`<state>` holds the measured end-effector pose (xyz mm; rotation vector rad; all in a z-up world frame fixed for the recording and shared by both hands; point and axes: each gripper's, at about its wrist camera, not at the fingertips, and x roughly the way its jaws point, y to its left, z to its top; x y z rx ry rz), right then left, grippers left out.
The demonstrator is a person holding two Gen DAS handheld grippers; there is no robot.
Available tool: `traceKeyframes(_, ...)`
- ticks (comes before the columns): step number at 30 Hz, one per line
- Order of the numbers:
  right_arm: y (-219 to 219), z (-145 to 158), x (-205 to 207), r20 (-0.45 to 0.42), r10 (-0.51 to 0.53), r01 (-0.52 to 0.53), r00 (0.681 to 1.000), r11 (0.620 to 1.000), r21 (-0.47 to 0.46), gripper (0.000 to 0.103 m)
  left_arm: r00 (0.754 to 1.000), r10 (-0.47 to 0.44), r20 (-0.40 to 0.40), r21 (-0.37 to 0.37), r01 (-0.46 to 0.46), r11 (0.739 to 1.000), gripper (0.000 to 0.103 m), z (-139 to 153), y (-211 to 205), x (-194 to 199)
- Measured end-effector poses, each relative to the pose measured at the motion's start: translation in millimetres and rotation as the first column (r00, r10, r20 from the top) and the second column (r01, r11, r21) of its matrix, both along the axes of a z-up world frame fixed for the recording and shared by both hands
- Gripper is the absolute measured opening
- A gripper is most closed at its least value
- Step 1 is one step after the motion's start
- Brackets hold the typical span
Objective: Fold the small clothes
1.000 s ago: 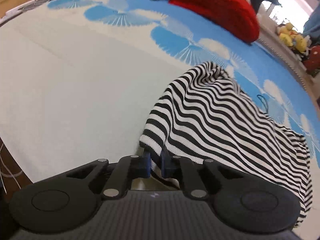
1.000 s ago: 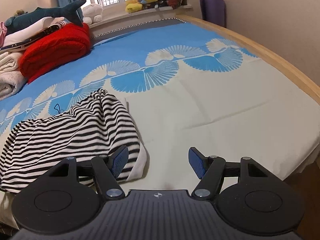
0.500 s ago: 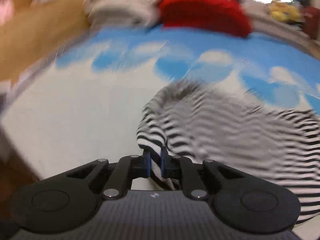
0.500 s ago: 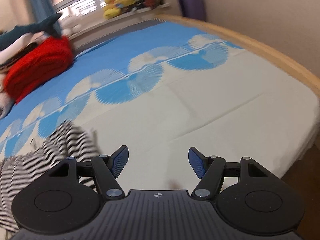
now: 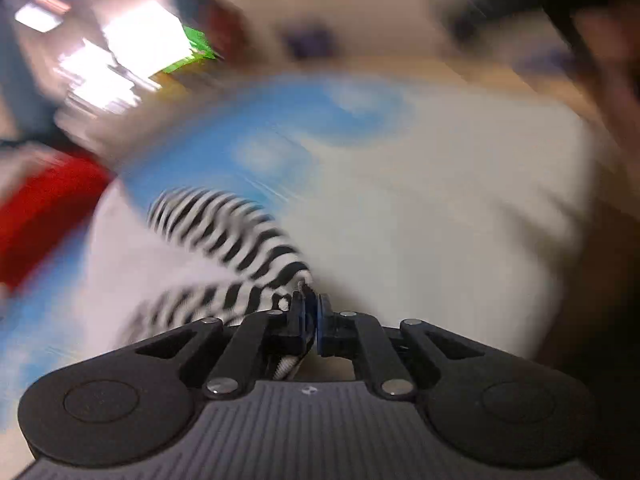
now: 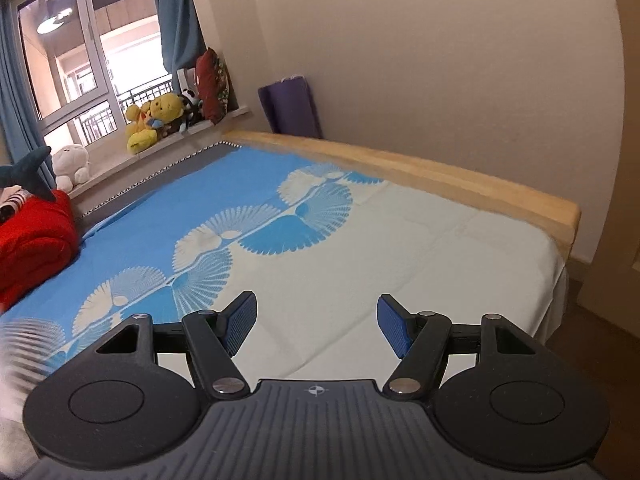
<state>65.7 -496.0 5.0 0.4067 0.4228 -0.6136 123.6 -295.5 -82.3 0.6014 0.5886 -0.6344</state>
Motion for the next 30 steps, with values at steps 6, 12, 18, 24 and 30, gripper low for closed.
traceKeyframes(6, 5.1, -4.3, 13.3, -0.015, 0.096, -0.095, 0.995, 0.993, 0.063, 0.069, 0.99, -0.029, -0.135, -0.122, 0.013, 0.992, 0.033, 12.7, 41.1, 4.2)
traceKeyframes(12, 20.8, -16.4, 35.5, -0.049, 0.293, -0.278, 0.955, 0.938, 0.206, 0.069, 0.983, 0.125, -0.131, -0.139, -0.143, 0.98, 0.035, 57.5, 141.5, 25.7)
traceKeyframes(18, 51.0, -43.4, 66.0, -0.089, 0.426, -0.365, 0.901, 0.851, 0.379, 0.069, 0.946, 0.293, -0.139, -0.158, -0.314, 0.936, 0.044, 66.0, 232.0, 40.7)
traceKeyframes(24, 73.3, -67.9, 94.3, -0.131, 0.455, -0.358, 0.881, 0.82, 0.446, 0.073, 0.849, 0.451, -0.276, -0.197, -0.509, 0.838, 0.044, 44.9, 285.2, 36.6)
traceKeyframes(30, 97.5, -85.8, 114.0, -0.183, 0.522, -0.402, 0.833, 0.798, 0.449, 0.077, 0.899, 0.407, -0.162, -0.188, -0.433, 0.881, 0.048, 47.9, 281.0, 33.8)
